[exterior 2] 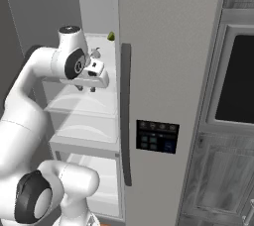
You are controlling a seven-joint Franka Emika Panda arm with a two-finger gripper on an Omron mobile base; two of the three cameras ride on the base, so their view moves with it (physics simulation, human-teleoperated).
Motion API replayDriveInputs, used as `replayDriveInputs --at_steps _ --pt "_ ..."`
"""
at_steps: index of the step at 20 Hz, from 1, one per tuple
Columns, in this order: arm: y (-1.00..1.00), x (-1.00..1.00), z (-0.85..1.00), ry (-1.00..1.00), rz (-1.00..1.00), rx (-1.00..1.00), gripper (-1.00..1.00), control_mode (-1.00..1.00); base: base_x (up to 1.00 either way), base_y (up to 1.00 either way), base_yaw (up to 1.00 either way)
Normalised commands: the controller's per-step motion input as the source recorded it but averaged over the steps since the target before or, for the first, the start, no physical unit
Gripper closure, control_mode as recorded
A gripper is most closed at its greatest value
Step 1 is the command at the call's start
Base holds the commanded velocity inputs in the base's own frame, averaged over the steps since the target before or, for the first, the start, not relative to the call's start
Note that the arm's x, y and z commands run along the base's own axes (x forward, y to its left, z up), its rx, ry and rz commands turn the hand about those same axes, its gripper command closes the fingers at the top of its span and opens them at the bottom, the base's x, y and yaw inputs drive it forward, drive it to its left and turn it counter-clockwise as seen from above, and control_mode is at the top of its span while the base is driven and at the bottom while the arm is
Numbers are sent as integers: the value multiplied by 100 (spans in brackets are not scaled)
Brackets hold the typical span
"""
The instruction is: Take the fish from the fridge and place it on the digital scale on the counter by the fridge. Wait a few seconds for a reading, then move it to the plate on the dining counter.
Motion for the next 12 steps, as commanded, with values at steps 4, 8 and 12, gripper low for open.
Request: replayDriveInputs --at_steps 4,8,12 --pt "5 -23 0 -5 0 0 -100 -100 0 0 0" --pt "23 -19 0 -10 0 0 -100 -100 0 0 0" --pt "33 0 18 -17 0 0 -100 -100 0 0 0"
